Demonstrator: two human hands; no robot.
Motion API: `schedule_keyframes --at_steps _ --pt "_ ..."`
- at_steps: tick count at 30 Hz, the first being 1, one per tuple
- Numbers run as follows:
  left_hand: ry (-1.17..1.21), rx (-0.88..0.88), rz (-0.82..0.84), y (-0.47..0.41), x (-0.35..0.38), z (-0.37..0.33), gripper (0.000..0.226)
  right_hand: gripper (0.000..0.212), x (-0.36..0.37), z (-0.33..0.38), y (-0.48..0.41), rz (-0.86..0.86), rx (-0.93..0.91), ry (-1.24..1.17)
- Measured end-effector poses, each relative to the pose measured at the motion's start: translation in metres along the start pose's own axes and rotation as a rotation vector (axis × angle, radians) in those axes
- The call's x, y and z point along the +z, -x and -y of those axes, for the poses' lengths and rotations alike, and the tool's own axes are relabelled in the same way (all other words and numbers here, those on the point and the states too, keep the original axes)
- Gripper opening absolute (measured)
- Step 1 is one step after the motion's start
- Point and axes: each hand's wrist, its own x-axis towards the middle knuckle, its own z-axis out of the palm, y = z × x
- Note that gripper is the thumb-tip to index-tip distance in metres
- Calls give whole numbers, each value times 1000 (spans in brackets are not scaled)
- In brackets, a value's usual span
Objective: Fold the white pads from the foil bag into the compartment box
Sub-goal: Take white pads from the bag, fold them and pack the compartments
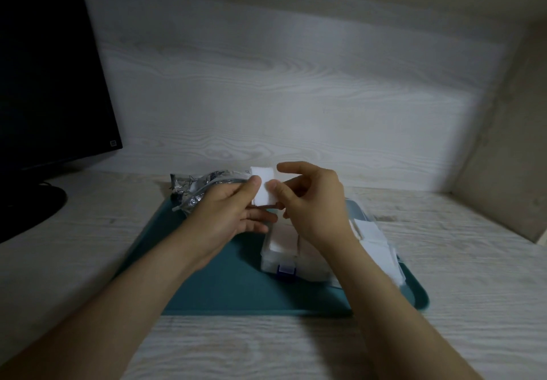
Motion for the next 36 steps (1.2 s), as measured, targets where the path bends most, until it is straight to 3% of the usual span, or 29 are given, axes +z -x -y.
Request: schedule_keyframes --at_steps 3,6,9,15,22,27,30,34,36 --pt "-13 11 -12 -1 -2 1 36 42 -1 7 6 4 -193 221" --pt "-53 9 -19 -1 -4 1 38 68 -3 8 9 187 -399 304" --pt "-68 9 -19 -2 -4 0 37 59 -1 6 8 259 -461 336" --pt "-75 46 81 -1 -2 2 37 49 -5 5 4 145 -444 227" --pt "157 -26 143 -3 -1 1 46 50 -5 8 8 55 -490 225" --pt "177 -46 104 -5 -1 4 43 15 -8 9 9 31 -528 206" --pt "196 -31 84 -5 1 6 41 21 -8 7 9 -57 -437 135" --pt "66 32 29 -5 7 8 41 22 -9 8 10 -91 -340 44" --pt "-213 173 -119 -7 7 12 39 23 -16 8 9 -140 -281 31"
